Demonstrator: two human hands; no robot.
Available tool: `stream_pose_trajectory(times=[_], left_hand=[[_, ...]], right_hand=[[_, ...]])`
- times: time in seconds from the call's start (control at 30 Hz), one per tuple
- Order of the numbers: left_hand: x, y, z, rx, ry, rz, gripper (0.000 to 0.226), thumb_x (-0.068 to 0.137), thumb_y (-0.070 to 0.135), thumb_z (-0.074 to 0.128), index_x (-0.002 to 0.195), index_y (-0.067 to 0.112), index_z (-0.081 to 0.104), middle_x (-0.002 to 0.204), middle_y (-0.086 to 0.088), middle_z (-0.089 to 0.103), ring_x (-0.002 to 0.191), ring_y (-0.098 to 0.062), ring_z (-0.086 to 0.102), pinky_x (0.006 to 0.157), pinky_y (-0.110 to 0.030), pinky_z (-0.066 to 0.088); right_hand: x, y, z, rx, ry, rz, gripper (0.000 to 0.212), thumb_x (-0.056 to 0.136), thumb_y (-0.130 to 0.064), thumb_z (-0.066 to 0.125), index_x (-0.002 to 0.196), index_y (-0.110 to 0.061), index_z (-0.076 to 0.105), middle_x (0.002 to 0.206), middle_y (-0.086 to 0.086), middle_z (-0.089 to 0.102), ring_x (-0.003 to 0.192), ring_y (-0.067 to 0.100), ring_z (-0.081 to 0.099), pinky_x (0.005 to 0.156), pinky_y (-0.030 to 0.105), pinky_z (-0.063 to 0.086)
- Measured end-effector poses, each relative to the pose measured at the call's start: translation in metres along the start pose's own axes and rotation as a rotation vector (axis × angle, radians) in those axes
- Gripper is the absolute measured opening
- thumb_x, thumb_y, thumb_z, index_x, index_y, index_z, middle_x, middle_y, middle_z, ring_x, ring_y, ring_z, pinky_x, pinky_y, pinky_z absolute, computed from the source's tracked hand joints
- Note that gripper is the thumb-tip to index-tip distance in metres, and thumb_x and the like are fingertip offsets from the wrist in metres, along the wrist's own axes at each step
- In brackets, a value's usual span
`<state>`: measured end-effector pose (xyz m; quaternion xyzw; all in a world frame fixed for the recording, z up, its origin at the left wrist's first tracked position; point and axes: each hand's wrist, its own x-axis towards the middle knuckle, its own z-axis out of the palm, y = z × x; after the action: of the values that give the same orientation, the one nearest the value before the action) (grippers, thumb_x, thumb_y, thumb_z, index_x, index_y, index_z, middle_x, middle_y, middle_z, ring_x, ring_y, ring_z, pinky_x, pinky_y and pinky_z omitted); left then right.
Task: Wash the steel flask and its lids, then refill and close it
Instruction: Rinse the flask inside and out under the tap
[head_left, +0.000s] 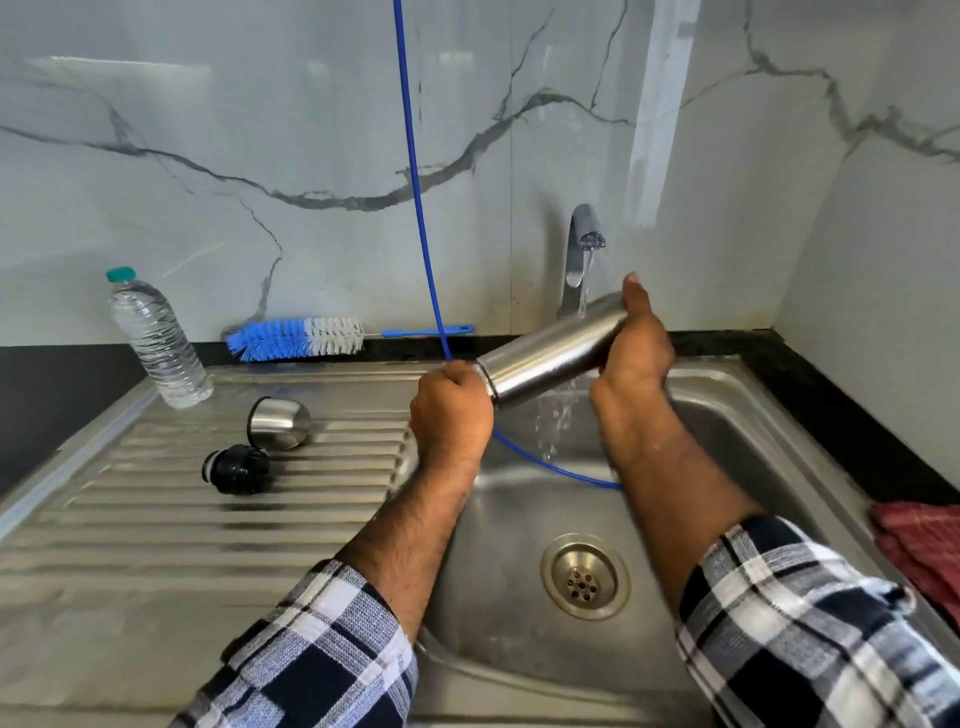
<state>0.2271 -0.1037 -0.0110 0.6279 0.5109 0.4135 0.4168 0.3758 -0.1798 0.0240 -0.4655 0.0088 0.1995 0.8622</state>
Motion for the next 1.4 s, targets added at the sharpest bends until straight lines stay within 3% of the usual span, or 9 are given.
stream_pose_trajectory(times=[0.1,0.27,0.53,0.67,0.77,0.87,1.07,1.3,1.4], left_hand=[[-0.003,-0.001,0.002,-0.307,-0.205,-0.389,0.035,0.102,0.034,0.04,0.106,0.011,0.067,0.082,-0.01,0.067,0.056,-0.021,0.059,0.038,-0.021,0.039],[-0.006,-0.007,-0.01,-0.3,-0.377,-0.496,0.029,0.101,0.022,0.039,0.104,0.009,0.065,0.072,-0.008,0.056,0.042,-0.012,0.043,0.04,-0.012,0.023],[-0.007,-0.031,0.01,-0.154,-0.596,-0.543,0.045,0.105,0.035,0.038,0.114,0.007,0.071,0.066,-0.014,0.066,0.041,-0.017,0.05,0.037,-0.017,0.037],[-0.006,-0.042,0.018,0.133,-0.562,-0.088,0.075,0.099,0.079,0.036,0.107,0.014,0.074,0.095,-0.007,0.077,0.086,-0.027,0.077,0.078,-0.041,0.064],[-0.016,-0.035,0.015,0.127,-0.77,0.118,0.061,0.094,0.075,0.054,0.129,0.026,0.066,0.111,-0.001,0.075,0.101,-0.02,0.073,0.092,-0.039,0.062],[-0.015,-0.037,0.018,0.222,-0.823,0.252,0.09,0.067,0.061,0.093,0.139,0.027,0.052,0.121,0.007,0.068,0.107,-0.011,0.067,0.089,-0.031,0.059],[-0.01,-0.034,0.014,0.024,-0.894,0.068,0.078,0.053,0.023,0.102,0.123,0.019,0.066,0.107,-0.001,0.078,0.1,-0.019,0.075,0.092,-0.039,0.064],[-0.006,-0.042,0.001,-0.046,-1.067,-0.1,0.091,0.048,0.013,0.099,0.131,0.012,0.062,0.118,-0.017,0.076,0.114,-0.036,0.073,0.103,-0.054,0.058],[-0.008,-0.039,0.003,0.079,-0.986,-0.056,0.092,0.045,0.016,0.1,0.128,0.016,0.062,0.115,-0.01,0.076,0.109,-0.029,0.073,0.1,-0.051,0.06]], right_hand=[[-0.013,-0.008,0.0,0.203,-0.145,0.05,0.045,0.085,-0.044,0.083,0.12,-0.018,0.073,0.109,0.011,0.081,0.099,0.031,0.079,0.088,0.049,0.064],[-0.005,-0.006,-0.021,0.289,-0.164,0.14,0.028,0.096,-0.03,0.059,0.11,-0.011,0.073,0.099,0.013,0.076,0.105,0.034,0.073,0.103,0.054,0.057],[-0.013,-0.016,-0.027,0.226,-0.297,0.213,0.042,0.083,-0.035,0.067,0.115,-0.008,0.073,0.109,0.021,0.074,0.101,0.038,0.073,0.107,0.058,0.052],[-0.01,-0.012,-0.024,0.068,-0.153,0.23,0.038,0.084,-0.036,0.069,0.108,-0.007,0.076,0.102,0.017,0.078,0.092,0.035,0.075,0.099,0.052,0.058],[-0.005,-0.012,-0.022,-0.051,-0.134,0.298,0.049,0.08,-0.04,0.072,0.118,-0.009,0.077,0.109,0.018,0.08,0.102,0.037,0.076,0.095,0.052,0.058],[-0.003,-0.011,-0.017,-0.18,-0.156,0.291,0.047,0.08,-0.038,0.073,0.118,-0.011,0.077,0.111,0.018,0.08,0.102,0.037,0.077,0.092,0.052,0.06],[-0.021,-0.016,-0.006,-0.222,-0.413,0.155,0.046,0.079,-0.021,0.075,0.121,-0.002,0.073,0.116,0.023,0.077,0.112,0.04,0.075,0.096,0.051,0.06],[-0.024,-0.015,-0.027,-0.117,-0.677,0.28,0.069,0.08,-0.018,0.066,0.143,0.01,0.057,0.141,0.032,0.062,0.133,0.046,0.06,0.113,0.057,0.047],[-0.019,-0.018,-0.03,-0.168,-0.669,0.303,0.052,0.08,-0.007,0.071,0.131,0.005,0.067,0.131,0.029,0.069,0.131,0.044,0.063,0.11,0.057,0.051]])
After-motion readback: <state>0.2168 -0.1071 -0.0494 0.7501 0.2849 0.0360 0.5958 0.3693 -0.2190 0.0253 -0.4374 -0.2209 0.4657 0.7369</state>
